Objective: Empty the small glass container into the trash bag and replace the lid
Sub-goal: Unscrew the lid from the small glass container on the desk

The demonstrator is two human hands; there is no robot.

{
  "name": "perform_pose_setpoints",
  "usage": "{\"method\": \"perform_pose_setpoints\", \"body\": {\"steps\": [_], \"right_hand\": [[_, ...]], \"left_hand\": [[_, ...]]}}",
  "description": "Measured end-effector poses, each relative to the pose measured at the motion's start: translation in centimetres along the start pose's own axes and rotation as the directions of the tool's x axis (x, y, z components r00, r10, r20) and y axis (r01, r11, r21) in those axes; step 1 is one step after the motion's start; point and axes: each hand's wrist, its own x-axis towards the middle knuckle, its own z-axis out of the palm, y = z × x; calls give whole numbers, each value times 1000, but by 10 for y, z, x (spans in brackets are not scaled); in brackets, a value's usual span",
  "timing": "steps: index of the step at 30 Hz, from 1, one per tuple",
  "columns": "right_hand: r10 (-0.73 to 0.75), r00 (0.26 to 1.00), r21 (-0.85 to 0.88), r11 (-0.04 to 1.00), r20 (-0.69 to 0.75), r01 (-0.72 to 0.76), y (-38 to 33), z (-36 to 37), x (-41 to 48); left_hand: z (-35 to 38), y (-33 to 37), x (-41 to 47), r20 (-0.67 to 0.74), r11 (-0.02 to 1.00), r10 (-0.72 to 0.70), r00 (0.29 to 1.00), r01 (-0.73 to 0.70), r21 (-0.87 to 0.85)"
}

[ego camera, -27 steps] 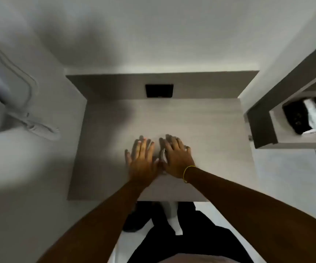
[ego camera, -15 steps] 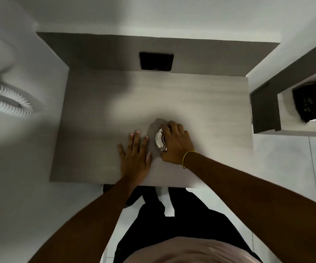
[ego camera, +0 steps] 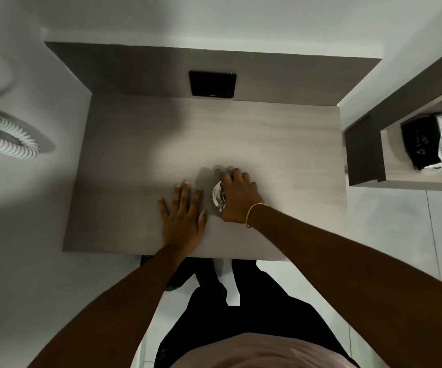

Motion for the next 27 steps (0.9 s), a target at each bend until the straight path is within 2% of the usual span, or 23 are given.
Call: {"method": "perform_pose_setpoints", "body": {"steps": [6, 22, 27], "right_hand": [[-15, 998, 61, 998, -56, 19, 2, 2, -3], [-56, 997, -55, 997, 48, 59, 1, -4, 12], [-84, 996, -7, 996, 6, 84, 5, -8, 4]], "left_hand": [[2, -1, 0, -20, 1000, 10, 1000, -10, -9], [8, -4, 1, -44, 1000, 15, 999, -15, -6], [7, -4, 0, -38, 1000, 17, 999, -17, -1]]}}
